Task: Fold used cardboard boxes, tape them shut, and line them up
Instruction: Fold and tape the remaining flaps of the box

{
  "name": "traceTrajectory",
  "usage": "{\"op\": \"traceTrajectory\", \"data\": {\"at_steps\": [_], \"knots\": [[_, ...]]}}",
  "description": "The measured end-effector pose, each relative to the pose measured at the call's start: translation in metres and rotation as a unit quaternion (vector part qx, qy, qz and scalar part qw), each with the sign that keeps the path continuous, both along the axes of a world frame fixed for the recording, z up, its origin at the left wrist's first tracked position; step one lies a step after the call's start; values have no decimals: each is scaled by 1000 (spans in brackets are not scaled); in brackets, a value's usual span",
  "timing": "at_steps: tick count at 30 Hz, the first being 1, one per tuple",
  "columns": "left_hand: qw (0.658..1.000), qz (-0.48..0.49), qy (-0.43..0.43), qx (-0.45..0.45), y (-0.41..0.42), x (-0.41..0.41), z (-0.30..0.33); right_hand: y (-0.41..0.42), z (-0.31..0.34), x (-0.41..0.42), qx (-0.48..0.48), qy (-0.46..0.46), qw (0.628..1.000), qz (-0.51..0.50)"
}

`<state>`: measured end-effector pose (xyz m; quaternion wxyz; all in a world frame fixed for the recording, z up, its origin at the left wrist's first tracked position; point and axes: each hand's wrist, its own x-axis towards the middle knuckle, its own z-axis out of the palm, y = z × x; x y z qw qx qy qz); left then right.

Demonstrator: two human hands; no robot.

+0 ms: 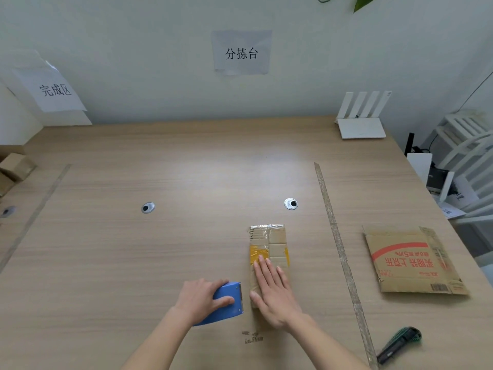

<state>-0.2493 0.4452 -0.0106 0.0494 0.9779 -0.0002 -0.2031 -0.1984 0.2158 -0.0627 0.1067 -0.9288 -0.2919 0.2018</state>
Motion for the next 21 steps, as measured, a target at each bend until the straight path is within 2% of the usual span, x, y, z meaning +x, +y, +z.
{"op": "traceTrajectory", "data": {"at_steps": [3, 9, 14, 17, 19, 21], "knots": [[999, -9, -30, 16, -16, 5, -17, 1, 5, 2, 42, -1, 999, 6], [997, -23, -40, 66, -25, 15, -17, 2, 6, 3, 38, -8, 999, 0], [991, -9, 0, 131, -33, 14, -1, 3, 6, -1, 25, -7, 1000, 5], [994, 25, -27, 99, -24, 1, -13, -1, 5, -4, 54, -21, 998, -7], [992, 46, -92, 79, -13, -12, -26, 1, 4, -6, 42, -15, 999, -16], [992, 90, -79, 38, -3, -19, -40, 5, 6, -10, 15, -24, 999, -43]]}}
